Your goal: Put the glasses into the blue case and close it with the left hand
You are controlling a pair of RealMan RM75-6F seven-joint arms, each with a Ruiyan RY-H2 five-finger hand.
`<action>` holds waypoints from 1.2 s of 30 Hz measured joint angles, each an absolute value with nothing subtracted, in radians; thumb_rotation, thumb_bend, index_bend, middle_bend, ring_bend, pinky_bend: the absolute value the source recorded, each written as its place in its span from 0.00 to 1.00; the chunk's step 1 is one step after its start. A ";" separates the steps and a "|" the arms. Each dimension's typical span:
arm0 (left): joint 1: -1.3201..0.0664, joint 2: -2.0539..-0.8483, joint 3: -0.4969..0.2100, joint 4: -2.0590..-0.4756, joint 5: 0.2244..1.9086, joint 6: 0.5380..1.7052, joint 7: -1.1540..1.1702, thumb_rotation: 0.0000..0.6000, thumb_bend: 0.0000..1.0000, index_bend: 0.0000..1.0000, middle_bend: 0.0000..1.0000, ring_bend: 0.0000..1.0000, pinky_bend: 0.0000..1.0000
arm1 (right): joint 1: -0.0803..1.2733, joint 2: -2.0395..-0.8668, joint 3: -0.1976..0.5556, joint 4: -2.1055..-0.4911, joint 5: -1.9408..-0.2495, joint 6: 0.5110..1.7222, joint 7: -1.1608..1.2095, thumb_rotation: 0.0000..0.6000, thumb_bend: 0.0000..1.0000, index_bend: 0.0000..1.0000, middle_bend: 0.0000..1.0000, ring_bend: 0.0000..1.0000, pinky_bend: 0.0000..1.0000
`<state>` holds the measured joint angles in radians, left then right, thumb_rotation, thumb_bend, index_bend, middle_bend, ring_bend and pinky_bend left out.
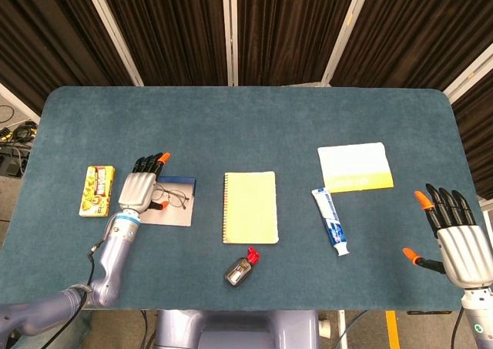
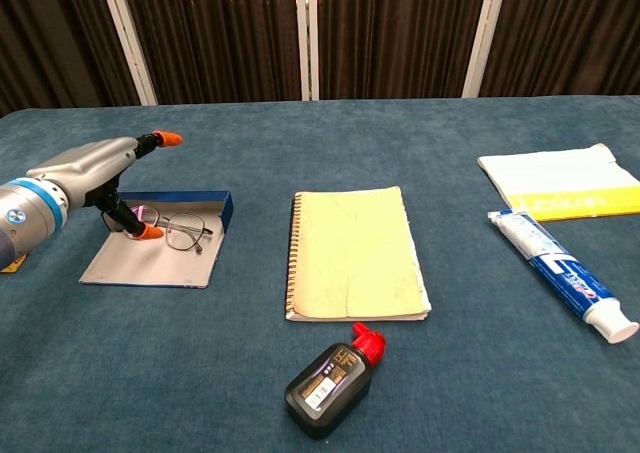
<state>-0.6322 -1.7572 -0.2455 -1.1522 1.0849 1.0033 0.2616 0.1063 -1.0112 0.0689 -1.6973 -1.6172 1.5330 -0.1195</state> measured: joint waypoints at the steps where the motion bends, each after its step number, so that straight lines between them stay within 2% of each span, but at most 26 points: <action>1: -0.636 -1.757 -0.245 -1.149 1.082 0.995 0.264 1.00 0.17 0.00 0.00 0.00 0.00 | 0.107 -1.012 0.069 -1.697 -1.616 1.532 -0.120 1.00 0.00 0.00 0.00 0.00 0.00; 36: -0.771 -1.806 -0.279 -0.936 1.042 0.902 0.349 1.00 0.19 0.00 0.00 0.00 0.00 | 0.116 -1.013 0.089 -1.687 -1.562 1.512 -0.114 1.00 0.00 0.00 0.00 0.00 0.00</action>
<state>-0.7711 -1.8063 -0.2793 -0.9356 1.0424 0.9025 0.3490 0.1157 -1.0134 0.0889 -1.6870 -1.5624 1.5122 -0.1140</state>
